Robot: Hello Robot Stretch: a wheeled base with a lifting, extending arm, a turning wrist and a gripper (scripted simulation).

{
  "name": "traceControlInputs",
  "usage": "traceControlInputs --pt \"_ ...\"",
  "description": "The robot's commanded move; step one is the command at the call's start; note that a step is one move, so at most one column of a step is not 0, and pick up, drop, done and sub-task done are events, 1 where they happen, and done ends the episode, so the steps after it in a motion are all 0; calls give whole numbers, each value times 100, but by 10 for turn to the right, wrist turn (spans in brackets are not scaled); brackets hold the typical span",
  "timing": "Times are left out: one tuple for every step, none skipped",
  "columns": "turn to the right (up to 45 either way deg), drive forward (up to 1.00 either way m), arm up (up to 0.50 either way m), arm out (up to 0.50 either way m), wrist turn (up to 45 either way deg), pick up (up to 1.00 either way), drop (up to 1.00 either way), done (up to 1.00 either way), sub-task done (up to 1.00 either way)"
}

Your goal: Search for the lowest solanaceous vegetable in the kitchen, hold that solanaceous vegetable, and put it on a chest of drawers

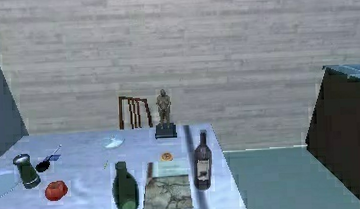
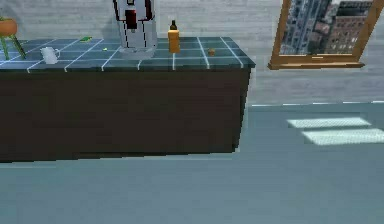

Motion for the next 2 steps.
traceControlInputs --pt "210 0 0 0 0 0 0 0 0" --pt "0 30 0 0 0 0 0 0 0"
